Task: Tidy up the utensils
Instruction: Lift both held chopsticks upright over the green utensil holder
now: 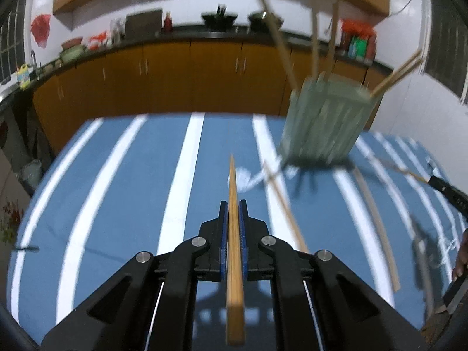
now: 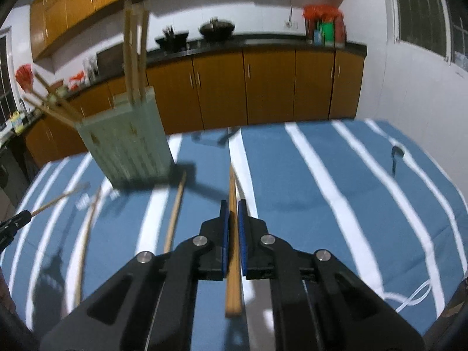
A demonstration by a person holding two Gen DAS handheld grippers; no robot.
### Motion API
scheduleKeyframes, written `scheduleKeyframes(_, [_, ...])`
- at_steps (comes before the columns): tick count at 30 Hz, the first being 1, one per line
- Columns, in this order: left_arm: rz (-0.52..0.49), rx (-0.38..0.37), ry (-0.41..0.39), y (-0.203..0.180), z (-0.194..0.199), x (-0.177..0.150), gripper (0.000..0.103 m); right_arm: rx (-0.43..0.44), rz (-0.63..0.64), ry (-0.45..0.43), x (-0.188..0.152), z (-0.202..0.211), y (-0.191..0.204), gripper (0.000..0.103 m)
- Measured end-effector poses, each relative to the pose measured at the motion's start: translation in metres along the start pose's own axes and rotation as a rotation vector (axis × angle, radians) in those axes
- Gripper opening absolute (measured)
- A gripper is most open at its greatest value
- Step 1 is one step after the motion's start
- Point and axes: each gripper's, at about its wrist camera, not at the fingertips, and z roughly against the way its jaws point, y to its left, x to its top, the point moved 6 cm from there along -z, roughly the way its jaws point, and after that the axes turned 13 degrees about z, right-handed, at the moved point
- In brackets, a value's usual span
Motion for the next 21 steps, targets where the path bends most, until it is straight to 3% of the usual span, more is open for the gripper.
scheduleKeyframes(6, [0.005, -0.047, -0.096, -0.013, 0.027, 0.03, 0.008, 0.0, 0.001, -0.089, 0.027, 0.024, -0.001, 0.008])
scheduleKeyframes(12, [0.034, -0.092, -0.114, -0.019, 0.038, 0.051, 0.008, 0.023, -0.018, -0.151, 0.047, 0.04, -0.003, 0.008])
scheduleKeyframes(21, [0.001, -0.25, -0.202, -0.067, 0.082, 0.095, 0.008, 0.139, -0.02, -0.378, 0.123, 0.108, 0.012, 0.008])
